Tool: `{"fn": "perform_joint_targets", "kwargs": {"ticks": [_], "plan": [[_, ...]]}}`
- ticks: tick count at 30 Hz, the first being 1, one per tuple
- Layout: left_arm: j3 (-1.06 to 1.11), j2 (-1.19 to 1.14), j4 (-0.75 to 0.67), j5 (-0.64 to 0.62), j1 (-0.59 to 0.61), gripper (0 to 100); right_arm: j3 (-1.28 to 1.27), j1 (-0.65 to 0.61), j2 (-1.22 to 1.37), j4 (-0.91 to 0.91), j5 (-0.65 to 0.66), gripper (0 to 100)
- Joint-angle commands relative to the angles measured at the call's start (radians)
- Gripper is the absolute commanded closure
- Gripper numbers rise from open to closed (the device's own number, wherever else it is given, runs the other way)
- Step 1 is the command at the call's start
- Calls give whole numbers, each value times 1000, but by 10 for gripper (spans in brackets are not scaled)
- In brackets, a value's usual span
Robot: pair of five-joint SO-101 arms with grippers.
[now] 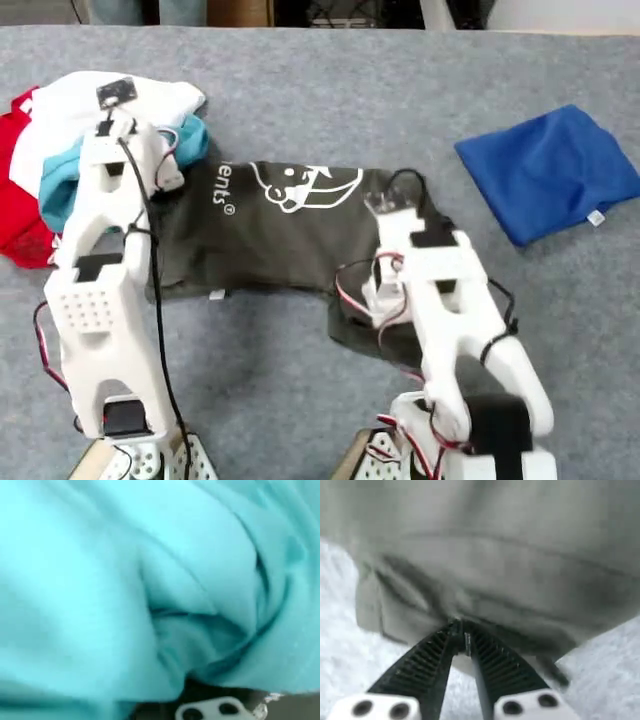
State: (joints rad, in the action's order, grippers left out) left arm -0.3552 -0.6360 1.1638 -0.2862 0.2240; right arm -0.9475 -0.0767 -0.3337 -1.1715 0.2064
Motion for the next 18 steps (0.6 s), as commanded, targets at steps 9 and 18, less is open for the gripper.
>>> {"fn": "perform_joint_targets", "kwargs": {"ticks": [9,18], "plan": [[-231,-37,-32,-5,147,968,-47,34,-375,-78,97,984],[-588,-265,-69,-3,344,967,145,215,-414,-77,153,984]]}}
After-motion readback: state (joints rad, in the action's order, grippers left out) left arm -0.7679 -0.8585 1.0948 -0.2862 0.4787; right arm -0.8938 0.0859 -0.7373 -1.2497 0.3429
